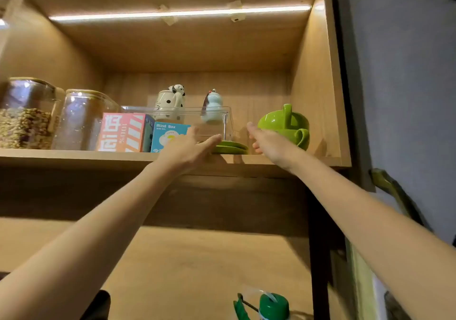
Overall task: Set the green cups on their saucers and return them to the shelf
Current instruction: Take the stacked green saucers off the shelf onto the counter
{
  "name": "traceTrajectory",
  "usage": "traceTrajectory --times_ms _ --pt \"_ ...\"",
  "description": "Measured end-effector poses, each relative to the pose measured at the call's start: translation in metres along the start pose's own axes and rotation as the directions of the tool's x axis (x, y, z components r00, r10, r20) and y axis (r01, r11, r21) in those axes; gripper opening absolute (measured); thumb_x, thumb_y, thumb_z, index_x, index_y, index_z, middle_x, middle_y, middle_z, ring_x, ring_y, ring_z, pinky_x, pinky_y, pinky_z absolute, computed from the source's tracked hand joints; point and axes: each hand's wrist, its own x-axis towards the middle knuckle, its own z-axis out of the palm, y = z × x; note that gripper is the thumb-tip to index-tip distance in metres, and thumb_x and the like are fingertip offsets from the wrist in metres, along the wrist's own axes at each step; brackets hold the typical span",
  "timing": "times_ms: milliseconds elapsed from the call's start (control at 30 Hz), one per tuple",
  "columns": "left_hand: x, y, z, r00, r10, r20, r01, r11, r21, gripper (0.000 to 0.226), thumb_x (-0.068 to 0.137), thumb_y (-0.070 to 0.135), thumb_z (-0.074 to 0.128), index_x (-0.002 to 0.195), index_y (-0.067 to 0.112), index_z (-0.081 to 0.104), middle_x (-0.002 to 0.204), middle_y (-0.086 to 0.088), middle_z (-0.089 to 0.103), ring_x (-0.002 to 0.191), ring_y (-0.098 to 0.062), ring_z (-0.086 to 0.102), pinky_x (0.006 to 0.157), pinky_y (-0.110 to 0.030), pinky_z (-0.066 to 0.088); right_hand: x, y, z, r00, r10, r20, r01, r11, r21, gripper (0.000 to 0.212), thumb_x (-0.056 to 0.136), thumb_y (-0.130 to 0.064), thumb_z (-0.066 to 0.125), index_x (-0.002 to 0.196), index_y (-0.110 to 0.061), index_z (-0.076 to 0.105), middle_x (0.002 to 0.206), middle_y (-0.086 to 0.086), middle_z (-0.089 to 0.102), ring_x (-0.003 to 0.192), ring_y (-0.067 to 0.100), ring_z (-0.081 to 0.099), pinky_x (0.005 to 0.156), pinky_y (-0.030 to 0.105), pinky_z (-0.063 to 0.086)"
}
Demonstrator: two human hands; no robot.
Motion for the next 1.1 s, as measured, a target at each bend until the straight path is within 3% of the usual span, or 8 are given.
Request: traceTrajectory --times_ms 133,267,367,433,500,767,1033,1100 --pt "0.008 -0.001 0.008 0.996 -0.031 0.088 0.025 0.998 0.065 0.110 0.052 0.088 0.015 0.136 0.020 0.037 0.131 -0.014 0.047 0.120 -0.034 0.045 0.104 -0.047 0.035 0.002 -0.004 0.002 0.997 0.023 0.078 -0.027 0.999 0.046 0.067 0.095 -0.053 0.014 0.143 -0.010 0.032 0.151 0.011 0.033 0.140 0.024 0.030 0.118 0.039 0.018" --pt "0.020 -0.011 0.017 0.995 -0.061 0.082 0.049 0.988 0.148 0.126 0.030 0.098 0.007 0.124 0.028 0.052 0.103 -0.012 0.054 0.103 -0.034 0.054 0.098 -0.047 0.041 0.003 -0.008 0.009 0.991 -0.013 0.130 0.006 0.999 0.053 0.061 0.097 -0.048 0.009 0.149 -0.014 0.014 0.158 0.007 0.015 0.146 0.020 0.011 0.117 0.033 0.007" --pt "0.021 -0.010 0.017 0.994 -0.099 0.049 0.095 0.993 0.067 0.099 0.044 0.095 0.031 0.090 0.014 0.063 0.083 -0.008 0.061 0.088 -0.028 0.059 0.087 -0.038 0.047 0.005 -0.007 0.017 0.994 -0.021 0.106 0.011 0.995 0.099 0.056 0.099 -0.042 0.009 0.149 -0.017 0.009 0.159 0.003 0.009 0.146 0.016 0.007 0.116 0.028 0.006" --pt "0.017 -0.007 0.016 0.993 -0.093 0.077 0.090 0.995 0.043 0.067 0.063 0.081 0.041 0.067 0.016 0.056 0.068 -0.002 0.055 0.076 -0.020 0.055 0.071 -0.030 0.043 0.007 -0.006 0.017 0.995 -0.003 0.104 -0.010 0.993 0.117 0.059 0.098 -0.045 0.010 0.150 -0.017 0.010 0.160 0.004 0.008 0.147 0.016 0.005 0.117 0.031 0.004" --pt "0.014 -0.004 0.013 0.990 -0.096 0.104 0.093 0.995 0.032 0.055 0.071 0.073 0.045 0.057 0.020 0.049 0.062 0.001 0.048 0.067 -0.015 0.048 0.060 -0.026 0.036 0.009 -0.005 0.014 0.994 0.026 0.102 -0.037 0.993 0.108 0.061 0.098 -0.047 0.011 0.149 -0.014 0.014 0.159 0.006 0.013 0.147 0.019 0.009 0.117 0.034 0.006" --pt "0.010 0.000 0.008 0.989 -0.137 0.050 0.141 0.984 -0.104 0.051 0.071 0.063 0.056 0.058 0.015 0.046 0.059 0.000 0.044 0.059 -0.009 0.043 0.051 -0.019 0.032 0.002 -0.009 0.005 0.982 0.103 0.156 -0.132 0.974 0.186 0.069 0.096 -0.051 0.006 0.148 -0.008 0.013 0.157 0.011 0.020 0.142 0.021 0.024 0.117 0.034 0.009" --pt "-0.001 0.004 -0.009 0.991 -0.137 0.008 0.137 0.979 -0.152 0.069 0.047 0.075 0.061 0.067 0.009 0.052 0.066 -0.005 0.049 0.072 -0.020 0.048 0.066 -0.030 0.038 -0.021 -0.009 -0.007 0.986 0.148 0.074 -0.165 0.927 0.337 0.077 0.095 -0.054 0.010 0.134 0.003 0.043 0.143 0.021 0.043 0.135 0.025 0.037 0.103 0.029 0.022" --pt "-0.006 0.011 -0.017 0.989 -0.145 0.019 0.146 0.966 -0.215 0.074 0.038 0.075 0.062 0.069 0.008 0.055 0.067 -0.005 0.051 0.070 -0.019 0.048 0.067 -0.030 0.040 -0.029 -0.012 -0.011 0.985 0.158 0.066 -0.171 0.904 0.391 0.077 0.094 -0.055 0.009 0.134 0.002 0.044 0.143 0.019 0.044 0.137 0.025 0.034 0.108 0.033 0.019"
